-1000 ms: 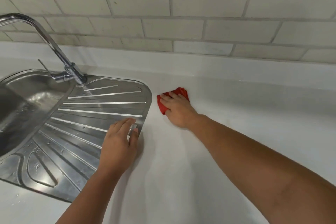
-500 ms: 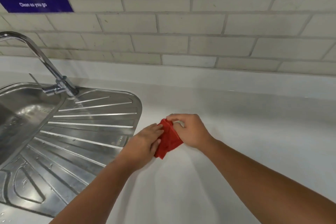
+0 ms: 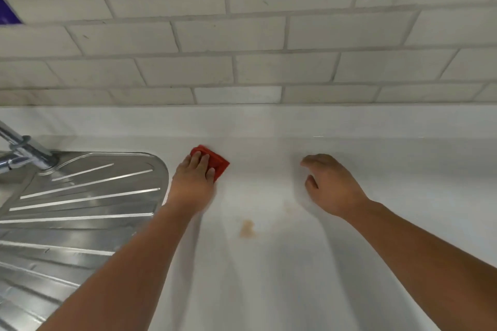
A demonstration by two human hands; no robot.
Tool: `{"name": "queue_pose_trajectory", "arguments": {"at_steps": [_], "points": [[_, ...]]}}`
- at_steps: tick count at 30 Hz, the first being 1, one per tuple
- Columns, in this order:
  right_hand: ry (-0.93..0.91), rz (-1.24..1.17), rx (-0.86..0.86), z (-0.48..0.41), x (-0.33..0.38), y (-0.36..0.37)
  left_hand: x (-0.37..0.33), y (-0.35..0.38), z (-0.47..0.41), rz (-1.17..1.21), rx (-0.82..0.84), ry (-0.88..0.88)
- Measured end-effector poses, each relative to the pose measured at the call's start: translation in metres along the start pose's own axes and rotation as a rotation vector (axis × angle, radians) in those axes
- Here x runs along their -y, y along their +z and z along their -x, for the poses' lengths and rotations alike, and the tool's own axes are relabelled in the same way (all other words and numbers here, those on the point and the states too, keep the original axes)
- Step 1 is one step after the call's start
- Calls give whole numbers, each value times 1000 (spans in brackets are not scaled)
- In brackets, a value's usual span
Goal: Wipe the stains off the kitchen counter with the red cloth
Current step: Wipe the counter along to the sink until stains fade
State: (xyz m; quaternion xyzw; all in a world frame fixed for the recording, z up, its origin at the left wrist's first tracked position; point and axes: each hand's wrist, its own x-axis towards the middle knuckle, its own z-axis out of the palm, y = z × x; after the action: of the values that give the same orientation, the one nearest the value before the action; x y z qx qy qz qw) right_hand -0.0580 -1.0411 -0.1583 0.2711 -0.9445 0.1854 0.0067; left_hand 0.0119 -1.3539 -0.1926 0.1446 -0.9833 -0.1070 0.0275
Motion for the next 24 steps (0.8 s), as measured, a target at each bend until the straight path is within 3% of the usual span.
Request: {"name": "queue_pose_trajectory", "arguments": {"at_steps": [4, 17, 24], "points": [[50, 25, -12, 17, -39, -12, -38, -7, -36, 54, -25, -16], [57, 123, -20, 65, -136, -59, -283, 63, -56, -3, 57, 372], [41, 123, 20, 87, -159, -75, -319, 75, -44, -18, 80, 462]]}}
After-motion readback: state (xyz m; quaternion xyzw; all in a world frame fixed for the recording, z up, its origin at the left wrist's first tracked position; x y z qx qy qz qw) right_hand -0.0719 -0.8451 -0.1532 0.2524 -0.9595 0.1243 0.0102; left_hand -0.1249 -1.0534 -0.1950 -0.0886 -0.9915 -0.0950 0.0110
